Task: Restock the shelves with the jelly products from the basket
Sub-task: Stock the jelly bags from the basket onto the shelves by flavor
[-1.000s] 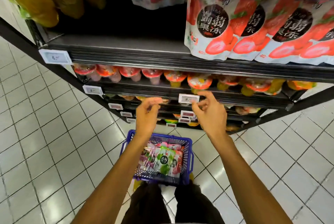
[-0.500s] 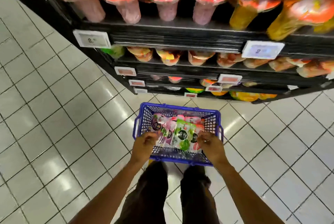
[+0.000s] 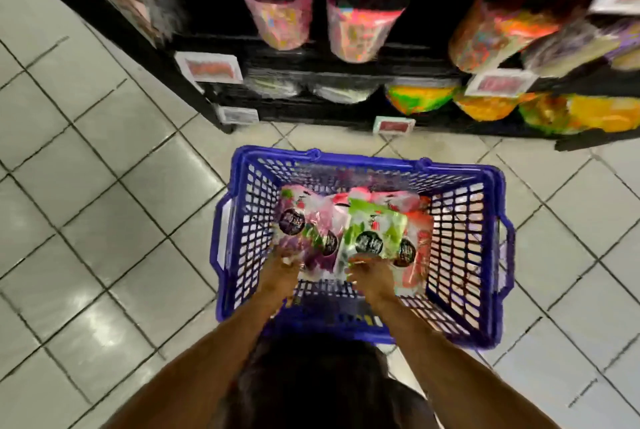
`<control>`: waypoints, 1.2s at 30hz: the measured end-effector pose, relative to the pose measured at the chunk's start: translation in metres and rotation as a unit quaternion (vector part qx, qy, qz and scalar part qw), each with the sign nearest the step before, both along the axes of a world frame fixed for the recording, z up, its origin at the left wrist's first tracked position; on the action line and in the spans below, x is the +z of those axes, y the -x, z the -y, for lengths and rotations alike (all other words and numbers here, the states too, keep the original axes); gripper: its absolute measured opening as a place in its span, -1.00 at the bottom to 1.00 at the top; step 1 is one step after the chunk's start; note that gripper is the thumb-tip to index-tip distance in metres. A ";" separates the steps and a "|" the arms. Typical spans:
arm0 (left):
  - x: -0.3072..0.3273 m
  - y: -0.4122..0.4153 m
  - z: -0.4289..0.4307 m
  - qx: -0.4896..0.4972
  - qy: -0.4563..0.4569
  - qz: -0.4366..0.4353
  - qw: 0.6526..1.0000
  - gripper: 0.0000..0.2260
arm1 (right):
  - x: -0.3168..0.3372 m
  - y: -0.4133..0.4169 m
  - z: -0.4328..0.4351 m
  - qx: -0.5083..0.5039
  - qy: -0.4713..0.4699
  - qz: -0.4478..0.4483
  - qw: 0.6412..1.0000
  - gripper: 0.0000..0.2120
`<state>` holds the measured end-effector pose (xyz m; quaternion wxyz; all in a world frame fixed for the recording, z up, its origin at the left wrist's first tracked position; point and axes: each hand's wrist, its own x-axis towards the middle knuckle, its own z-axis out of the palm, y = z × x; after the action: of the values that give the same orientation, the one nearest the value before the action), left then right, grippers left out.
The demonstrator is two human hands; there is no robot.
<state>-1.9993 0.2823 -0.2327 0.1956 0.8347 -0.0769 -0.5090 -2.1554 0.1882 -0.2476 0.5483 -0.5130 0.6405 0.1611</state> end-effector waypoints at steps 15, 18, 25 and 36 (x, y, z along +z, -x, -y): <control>-0.164 -0.032 0.045 -0.170 -0.084 0.123 0.974 -0.29 | -0.138 -0.046 -0.027 0.032 -0.046 0.033 0.998 -0.94; -0.156 -0.049 0.043 -0.085 -0.069 0.024 0.994 -0.49 | -0.123 -0.035 -0.016 -0.037 -0.102 0.098 0.989 -0.87; -0.051 -0.048 0.041 0.200 0.051 -0.088 0.974 -0.36 | -0.021 -0.016 0.009 -0.259 -0.109 0.125 0.951 -0.71; 0.333 -0.058 0.061 0.110 0.268 -0.030 0.957 -0.46 | 0.336 0.004 0.062 -0.350 -0.005 0.321 0.880 -0.59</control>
<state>-1.9414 0.2215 0.0998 0.4695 0.7393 -0.1120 -0.4696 -2.1596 0.1260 0.0888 0.7473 -0.2761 0.5661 -0.2117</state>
